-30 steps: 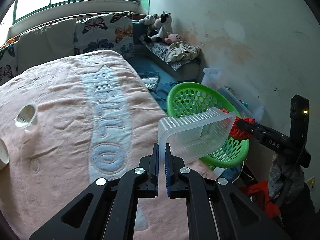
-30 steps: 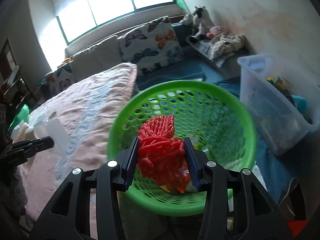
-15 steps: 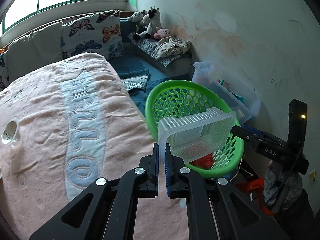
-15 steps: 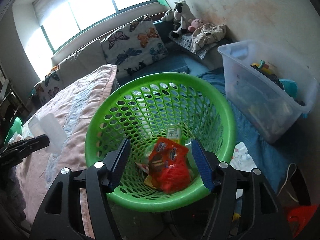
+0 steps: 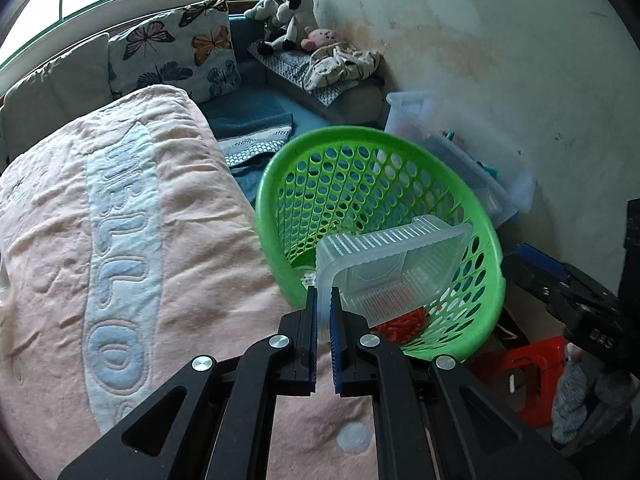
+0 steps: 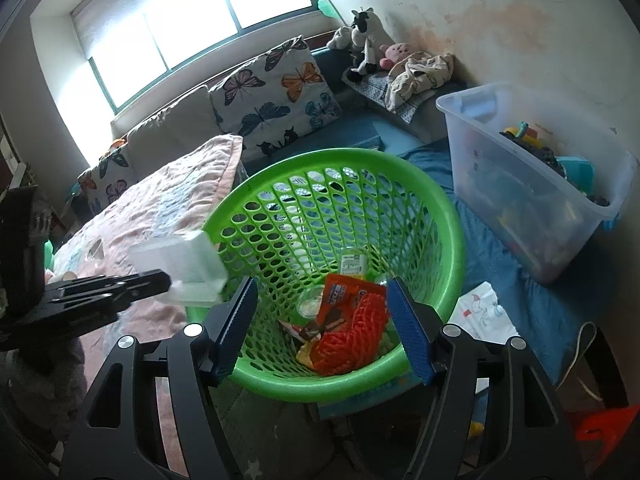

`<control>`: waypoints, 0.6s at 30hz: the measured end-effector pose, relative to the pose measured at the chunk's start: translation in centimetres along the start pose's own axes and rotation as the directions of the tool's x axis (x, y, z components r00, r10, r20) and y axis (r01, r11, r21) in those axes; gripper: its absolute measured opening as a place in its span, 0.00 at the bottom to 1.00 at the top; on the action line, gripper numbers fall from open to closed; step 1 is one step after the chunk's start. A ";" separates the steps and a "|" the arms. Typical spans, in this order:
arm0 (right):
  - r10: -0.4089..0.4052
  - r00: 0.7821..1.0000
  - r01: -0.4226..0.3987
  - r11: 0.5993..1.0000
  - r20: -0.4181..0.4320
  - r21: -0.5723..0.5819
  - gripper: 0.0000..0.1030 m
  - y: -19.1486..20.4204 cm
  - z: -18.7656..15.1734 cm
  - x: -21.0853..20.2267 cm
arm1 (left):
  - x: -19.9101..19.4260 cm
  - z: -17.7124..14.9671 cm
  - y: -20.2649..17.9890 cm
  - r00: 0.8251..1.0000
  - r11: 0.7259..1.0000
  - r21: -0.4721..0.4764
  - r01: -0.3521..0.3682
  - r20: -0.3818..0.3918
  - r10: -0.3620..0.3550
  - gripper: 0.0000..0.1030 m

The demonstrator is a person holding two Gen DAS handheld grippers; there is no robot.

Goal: Collect trash
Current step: 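Lower the clear box into the basket and open the left gripper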

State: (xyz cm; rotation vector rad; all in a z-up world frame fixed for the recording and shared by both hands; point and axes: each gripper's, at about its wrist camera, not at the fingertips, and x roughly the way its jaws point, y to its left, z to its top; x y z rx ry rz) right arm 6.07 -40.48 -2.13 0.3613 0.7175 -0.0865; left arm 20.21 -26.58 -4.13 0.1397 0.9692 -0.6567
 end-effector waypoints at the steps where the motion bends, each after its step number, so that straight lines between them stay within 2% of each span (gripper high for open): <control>1: 0.001 1.000 -0.001 1.000 0.001 0.002 0.65 0.0 0.0 0.0 | 0.3 -0.1 -0.1 1.000 1.000 0.003 -0.007 -0.004 0.007 0.06; 8: 0.006 1.000 -0.006 1.000 -0.001 0.004 0.66 0.1 -0.1 -0.1 | 1.5 0.1 0.2 0.999 1.000 -0.013 -0.008 -0.035 0.007 0.06; 13: 0.011 1.000 -0.011 1.000 -0.001 0.003 0.65 0.4 -0.2 -0.2 | 1.3 0.0 -0.3 1.000 1.000 -0.007 0.005 -0.024 -0.005 0.10; 16: 0.017 1.000 -0.017 1.000 -0.001 0.001 0.65 0.6 -0.2 -0.2 | 0.9 -0.2 -0.2 1.000 1.000 -0.007 0.011 -0.014 -0.011 0.20; 18: 0.022 1.000 -0.022 1.000 -0.003 -0.002 0.65 0.8 -0.2 -0.2 | 0.4 -0.4 0.0 1.000 1.000 -0.014 0.007 -0.002 -0.007 0.33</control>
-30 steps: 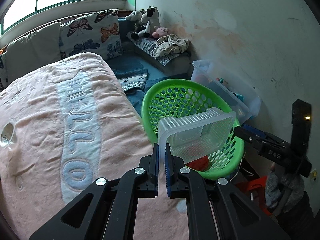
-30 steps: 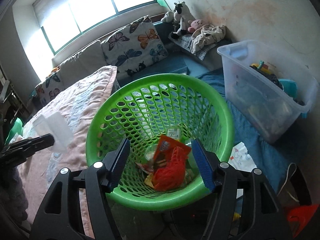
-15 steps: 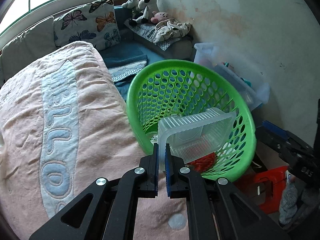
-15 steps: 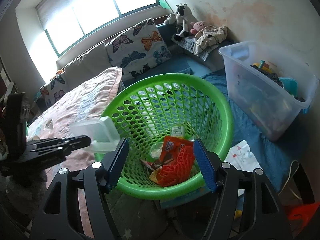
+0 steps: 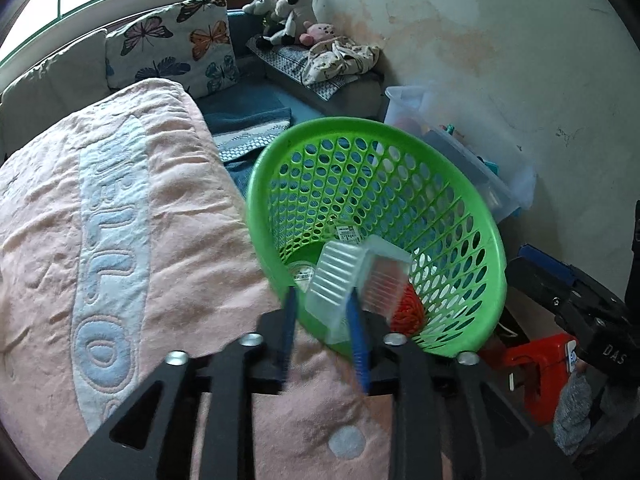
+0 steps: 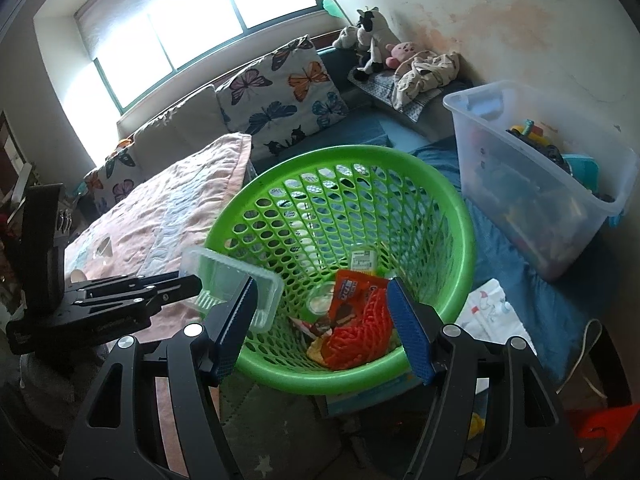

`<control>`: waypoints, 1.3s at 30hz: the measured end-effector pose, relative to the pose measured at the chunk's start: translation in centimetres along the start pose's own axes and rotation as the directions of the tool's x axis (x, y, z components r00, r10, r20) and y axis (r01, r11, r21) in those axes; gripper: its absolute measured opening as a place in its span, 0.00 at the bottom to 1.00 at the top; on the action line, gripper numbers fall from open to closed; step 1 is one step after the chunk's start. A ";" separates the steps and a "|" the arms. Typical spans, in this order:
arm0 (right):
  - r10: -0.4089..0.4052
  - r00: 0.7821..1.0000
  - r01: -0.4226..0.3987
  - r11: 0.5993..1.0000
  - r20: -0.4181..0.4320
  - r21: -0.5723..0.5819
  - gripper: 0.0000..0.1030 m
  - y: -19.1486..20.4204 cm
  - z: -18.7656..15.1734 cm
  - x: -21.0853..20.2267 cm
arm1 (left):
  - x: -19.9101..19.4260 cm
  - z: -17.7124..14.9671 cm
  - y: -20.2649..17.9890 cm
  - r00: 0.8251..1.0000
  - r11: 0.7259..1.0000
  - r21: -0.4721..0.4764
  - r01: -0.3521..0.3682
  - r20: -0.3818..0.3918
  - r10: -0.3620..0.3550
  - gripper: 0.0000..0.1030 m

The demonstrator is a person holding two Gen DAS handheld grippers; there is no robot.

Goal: Collect trash
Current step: 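Lower the clear box into the basket and open the left gripper, then move both grippers back to the cups on the bedspread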

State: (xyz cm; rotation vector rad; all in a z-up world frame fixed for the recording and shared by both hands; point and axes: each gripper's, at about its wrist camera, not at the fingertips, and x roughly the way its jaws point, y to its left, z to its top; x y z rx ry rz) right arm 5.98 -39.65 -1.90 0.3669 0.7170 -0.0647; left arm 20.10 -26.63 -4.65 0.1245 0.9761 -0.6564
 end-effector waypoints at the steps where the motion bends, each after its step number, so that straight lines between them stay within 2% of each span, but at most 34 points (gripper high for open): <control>1: 0.005 1.000 -0.005 1.000 -0.001 -0.004 0.65 0.2 0.0 0.0 | -0.3 -0.1 0.2 1.000 1.000 -0.004 0.002 0.005 -0.002 0.35; 14: 0.044 0.999 -0.044 0.998 -0.003 -0.050 0.65 3.0 0.4 0.1 | -2.8 -1.1 2.1 0.999 0.999 -0.034 0.015 0.050 -0.013 0.46; 15: 0.045 0.999 -0.045 0.997 -0.003 -0.055 0.65 3.1 0.4 0.0 | -3.1 -1.3 2.4 0.998 0.999 -0.039 0.008 0.057 -0.006 0.48; 25: 0.137 0.990 -0.142 0.979 -0.045 -0.144 0.66 8.0 1.1 1.3 | -8.1 -4.3 8.4 0.986 0.981 -0.162 -0.109 0.110 0.128 0.49; 28: 0.177 0.982 -0.187 0.962 -0.067 -0.198 0.66 10.9 1.6 2.1 | -10.0 -5.5 10.8 0.973 0.964 -0.206 -0.166 0.126 0.195 0.49; 29: 0.186 0.980 -0.197 0.957 -0.072 -0.213 0.66 11.7 1.6 2.2 | -10.6 -5.9 11.5 0.969 0.959 -0.220 -0.179 0.131 0.211 0.53; 32: 0.219 0.971 -0.236 0.934 -0.091 -0.270 0.67 14.8 2.1 3.1 | -12.6 -7.0 14.5 0.948 0.932 -0.276 -0.236 0.144 0.282 0.55; 35: 0.252 0.961 -0.274 0.908 -0.109 -0.317 0.68 18.0 2.7 4.0 | -14.6 -8.0 17.5 0.923 0.895 -0.338 -0.291 0.148 0.356 0.58; 36: 0.266 0.957 -0.290 0.897 -0.117 -0.335 0.70 19.2 2.9 4.4 | -15.3 -8.4 18.7 0.911 0.878 -0.364 -0.311 0.148 0.384 0.63; 39: 0.295 0.946 -0.324 0.873 -0.133 -0.365 0.72 22.0 3.5 5.4 | -17.1 -9.5 21.9 0.876 0.825 -0.426 -0.371 0.134 0.463 0.65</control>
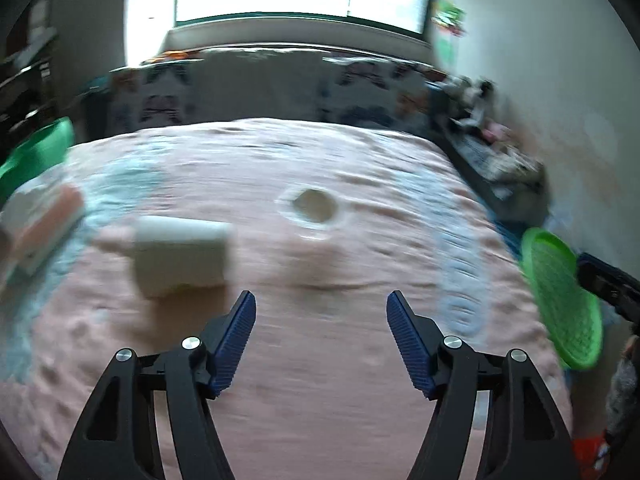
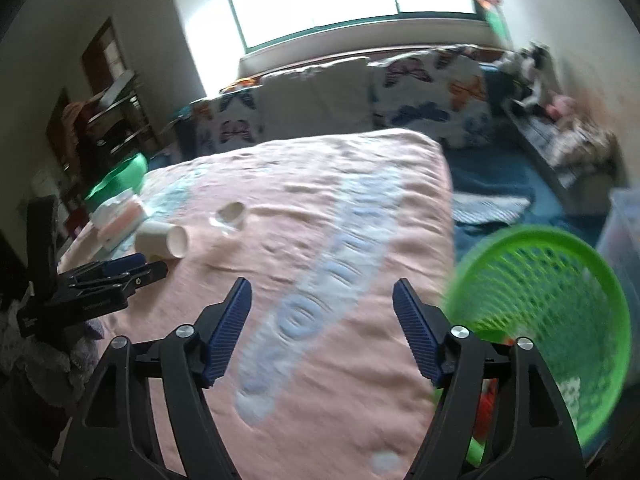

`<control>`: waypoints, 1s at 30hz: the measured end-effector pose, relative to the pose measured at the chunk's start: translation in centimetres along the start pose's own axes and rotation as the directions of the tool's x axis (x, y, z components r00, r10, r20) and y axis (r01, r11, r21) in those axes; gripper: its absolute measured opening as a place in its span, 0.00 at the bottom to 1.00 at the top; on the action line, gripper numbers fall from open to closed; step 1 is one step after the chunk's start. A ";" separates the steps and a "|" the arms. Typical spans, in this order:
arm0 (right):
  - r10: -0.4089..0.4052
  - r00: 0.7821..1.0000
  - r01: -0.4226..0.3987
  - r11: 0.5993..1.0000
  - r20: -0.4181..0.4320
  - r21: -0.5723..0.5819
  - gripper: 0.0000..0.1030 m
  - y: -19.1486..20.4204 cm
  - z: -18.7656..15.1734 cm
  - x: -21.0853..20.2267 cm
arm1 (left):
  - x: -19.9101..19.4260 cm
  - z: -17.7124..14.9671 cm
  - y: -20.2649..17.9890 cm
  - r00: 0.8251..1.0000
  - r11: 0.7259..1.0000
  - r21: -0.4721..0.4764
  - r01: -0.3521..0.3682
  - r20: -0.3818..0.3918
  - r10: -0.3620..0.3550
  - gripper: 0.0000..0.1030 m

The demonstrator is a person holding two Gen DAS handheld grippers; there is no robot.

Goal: Collect trash
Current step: 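Move both grippers back to the cups on the bedspread, then grasp the clear labeled yogurt cup with the right gripper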

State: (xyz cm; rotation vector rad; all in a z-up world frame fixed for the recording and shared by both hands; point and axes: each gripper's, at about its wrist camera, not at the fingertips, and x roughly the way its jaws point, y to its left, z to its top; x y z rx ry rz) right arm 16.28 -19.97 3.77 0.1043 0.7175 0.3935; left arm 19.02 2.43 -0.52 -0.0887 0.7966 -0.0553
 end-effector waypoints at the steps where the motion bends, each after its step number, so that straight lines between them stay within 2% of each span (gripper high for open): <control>1: 0.018 1.000 -0.018 1.000 -0.005 -0.015 0.73 0.8 0.7 0.8 | 0.0 0.2 1.3 1.000 1.000 -0.023 -0.022 0.003 0.022 0.68; 2: 0.030 1.000 -0.030 0.999 -0.010 -0.026 0.75 1.4 1.2 1.4 | 0.0 0.3 2.1 0.999 0.999 -0.037 -0.035 0.005 0.035 0.77; 3: 0.045 0.999 -0.046 0.998 -0.020 -0.045 0.76 2.2 1.8 2.4 | -0.1 0.4 3.6 0.997 0.996 -0.065 -0.068 0.016 0.070 0.80; 9: 0.087 0.994 -0.096 0.986 -0.071 -0.133 0.79 6.3 3.5 7.6 | 0.3 0.6 8.2 0.990 0.982 -0.129 -0.138 0.016 0.141 0.84; 13: 0.095 0.990 -0.115 0.975 -0.108 -0.190 0.80 8.9 4.0 12.0 | 0.5 0.3 9.9 0.990 0.980 -0.147 -0.138 0.012 0.141 0.85; 19: 0.096 0.982 -0.132 0.965 -0.160 -0.225 0.80 10.6 4.2 16.8 | 1.2 0.5 11.0 0.989 0.980 -0.139 -0.141 0.013 0.145 0.87; 30: 0.032 0.978 -0.086 0.962 -0.206 -0.260 0.80 11.5 4.8 23.4 | 2.3 1.2 11.0 0.993 0.987 -0.110 -0.120 0.007 0.122 0.87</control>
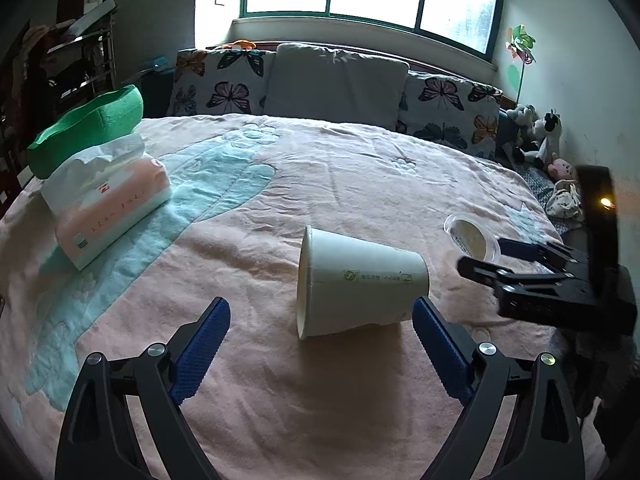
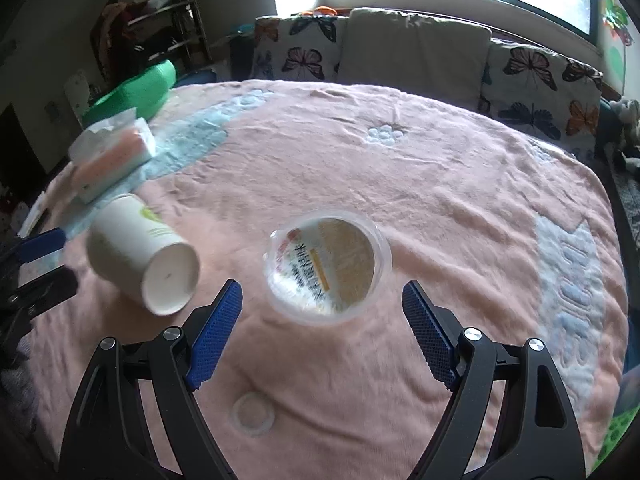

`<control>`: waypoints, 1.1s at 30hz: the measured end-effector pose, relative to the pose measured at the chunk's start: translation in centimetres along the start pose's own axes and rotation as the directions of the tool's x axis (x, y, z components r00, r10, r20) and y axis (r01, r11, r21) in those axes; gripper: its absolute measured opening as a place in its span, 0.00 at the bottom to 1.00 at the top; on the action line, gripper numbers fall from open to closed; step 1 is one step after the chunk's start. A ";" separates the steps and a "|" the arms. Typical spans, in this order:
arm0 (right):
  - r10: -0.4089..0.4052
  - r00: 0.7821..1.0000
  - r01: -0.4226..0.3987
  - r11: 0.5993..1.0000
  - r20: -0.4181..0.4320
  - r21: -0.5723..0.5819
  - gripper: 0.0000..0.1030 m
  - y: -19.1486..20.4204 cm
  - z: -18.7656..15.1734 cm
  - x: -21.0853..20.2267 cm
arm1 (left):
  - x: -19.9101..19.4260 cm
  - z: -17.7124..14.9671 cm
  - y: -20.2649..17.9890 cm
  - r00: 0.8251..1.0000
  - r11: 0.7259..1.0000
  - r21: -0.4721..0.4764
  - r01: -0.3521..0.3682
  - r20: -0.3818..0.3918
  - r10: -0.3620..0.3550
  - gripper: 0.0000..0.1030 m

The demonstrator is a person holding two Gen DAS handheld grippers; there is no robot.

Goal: Collect trash
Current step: 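Grasp the clear labeled yogurt cup with the right gripper, then grasp the white paper cup with the left gripper and lift it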

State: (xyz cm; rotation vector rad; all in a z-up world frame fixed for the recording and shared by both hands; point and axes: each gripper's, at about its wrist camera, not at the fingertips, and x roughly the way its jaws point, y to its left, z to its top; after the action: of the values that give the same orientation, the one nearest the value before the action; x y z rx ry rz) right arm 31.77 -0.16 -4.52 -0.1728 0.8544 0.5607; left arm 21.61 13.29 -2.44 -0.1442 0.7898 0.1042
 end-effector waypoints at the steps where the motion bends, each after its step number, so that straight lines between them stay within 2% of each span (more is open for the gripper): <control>1: -0.010 1.000 0.010 1.000 0.001 -0.009 0.80 0.1 0.2 0.3 | 0.2 0.0 0.0 1.000 1.000 0.000 -0.001 -0.005 0.001 0.87; 4: -0.046 0.999 0.046 0.998 -0.003 -0.045 0.75 0.6 0.5 1.3 | 0.8 0.0 0.1 1.000 1.000 -0.006 0.004 -0.018 -0.004 0.87; 5: -0.049 0.999 0.049 0.997 -0.006 -0.053 0.67 0.7 0.6 1.5 | 0.9 0.0 0.1 1.000 1.000 -0.009 0.005 -0.020 -0.005 0.87; 6: -0.051 0.999 0.050 0.997 -0.010 -0.057 0.65 0.8 0.6 1.6 | 1.1 0.0 0.1 1.000 1.000 -0.008 0.007 -0.022 -0.007 0.87; 12: -0.026 0.999 0.026 0.999 0.021 -0.022 0.65 0.2 -0.1 -0.4 | 2.0 0.0 -0.7 0.999 1.000 0.014 0.014 -0.031 -0.014 0.87; 23: -0.035 0.995 0.031 0.999 0.093 0.041 0.65 -1.9 -2.5 -7.1 | 3.6 0.2 -2.7 0.999 0.998 0.064 0.016 -0.044 -0.013 0.89; 31: -0.048 0.992 0.040 0.996 0.114 0.075 0.65 -2.7 -4.4 -10.0 | 4.9 0.3 -3.3 0.999 0.998 0.069 0.004 -0.050 -0.001 0.89; 32: -0.050 0.992 0.041 0.996 0.115 0.081 0.65 -2.8 -4.8 -10.3 | 5.1 0.3 -3.2 0.999 0.998 0.065 0.008 -0.052 -0.005 0.87; 33: -0.051 0.992 0.041 0.995 0.116 0.087 0.65 -3.0 -5.0 -10.5 | 5.2 0.3 -3.2 0.999 0.998 0.061 0.014 -0.053 -0.011 0.79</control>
State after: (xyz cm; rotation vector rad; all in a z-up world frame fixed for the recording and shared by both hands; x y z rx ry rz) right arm 24.53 -8.65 -0.15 -0.0813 0.7552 0.4859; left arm 25.90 10.40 -5.70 -0.0937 0.8442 0.0646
